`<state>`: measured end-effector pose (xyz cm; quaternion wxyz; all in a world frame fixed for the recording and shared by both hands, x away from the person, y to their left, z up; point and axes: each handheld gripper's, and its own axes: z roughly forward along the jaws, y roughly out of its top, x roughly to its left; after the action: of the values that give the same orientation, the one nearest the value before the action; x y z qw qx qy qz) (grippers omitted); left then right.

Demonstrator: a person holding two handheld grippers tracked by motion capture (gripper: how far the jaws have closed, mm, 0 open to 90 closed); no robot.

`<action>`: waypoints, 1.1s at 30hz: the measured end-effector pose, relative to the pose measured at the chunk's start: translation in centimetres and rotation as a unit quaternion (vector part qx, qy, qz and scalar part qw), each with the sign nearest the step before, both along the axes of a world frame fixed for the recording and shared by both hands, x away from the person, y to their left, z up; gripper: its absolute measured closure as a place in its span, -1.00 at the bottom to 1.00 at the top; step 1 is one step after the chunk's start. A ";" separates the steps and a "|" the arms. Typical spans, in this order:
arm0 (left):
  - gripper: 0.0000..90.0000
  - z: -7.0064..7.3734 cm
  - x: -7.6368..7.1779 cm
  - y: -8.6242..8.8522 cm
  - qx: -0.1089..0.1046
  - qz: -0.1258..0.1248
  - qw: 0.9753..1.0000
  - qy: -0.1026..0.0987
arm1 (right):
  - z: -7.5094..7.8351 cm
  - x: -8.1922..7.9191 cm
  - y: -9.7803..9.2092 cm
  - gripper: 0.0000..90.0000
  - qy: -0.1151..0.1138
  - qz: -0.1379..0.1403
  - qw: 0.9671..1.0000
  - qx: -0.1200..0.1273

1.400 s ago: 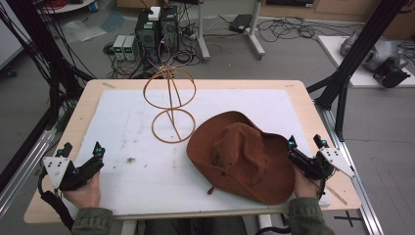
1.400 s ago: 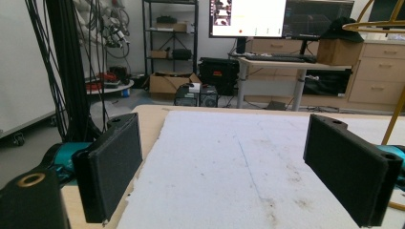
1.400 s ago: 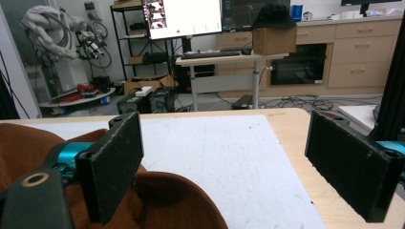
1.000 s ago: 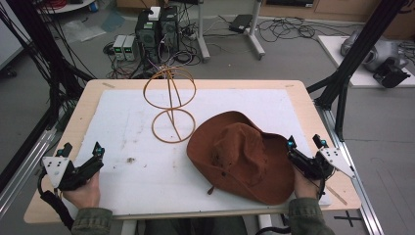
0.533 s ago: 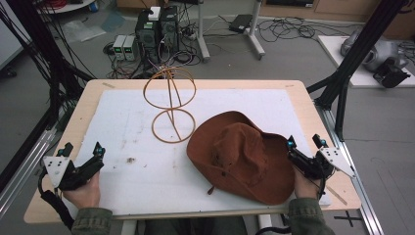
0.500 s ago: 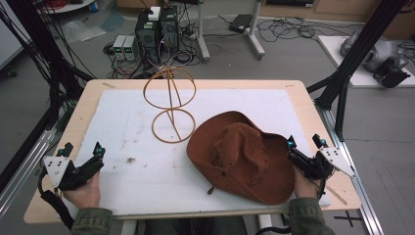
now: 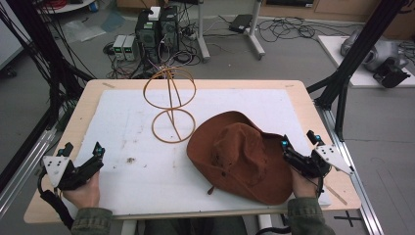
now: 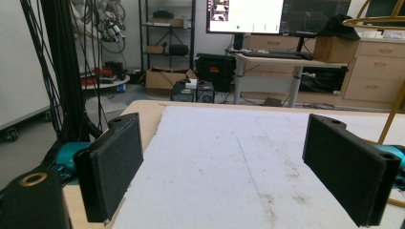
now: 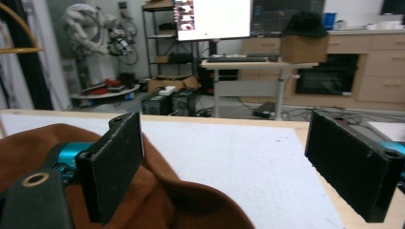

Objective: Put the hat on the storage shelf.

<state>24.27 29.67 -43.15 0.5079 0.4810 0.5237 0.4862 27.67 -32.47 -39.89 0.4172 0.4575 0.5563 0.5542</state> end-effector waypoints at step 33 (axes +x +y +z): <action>-0.67 0.0 0.0 0.2 -0.004 -0.008 1.000 -0.001 | -0.1 1.2 3.5 -0.72 0.064 0.162 0.984 -0.046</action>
<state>24.24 29.91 -43.20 0.5141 0.4828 0.5213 0.4804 28.88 -28.92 -40.03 0.3058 0.3765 0.6734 0.5579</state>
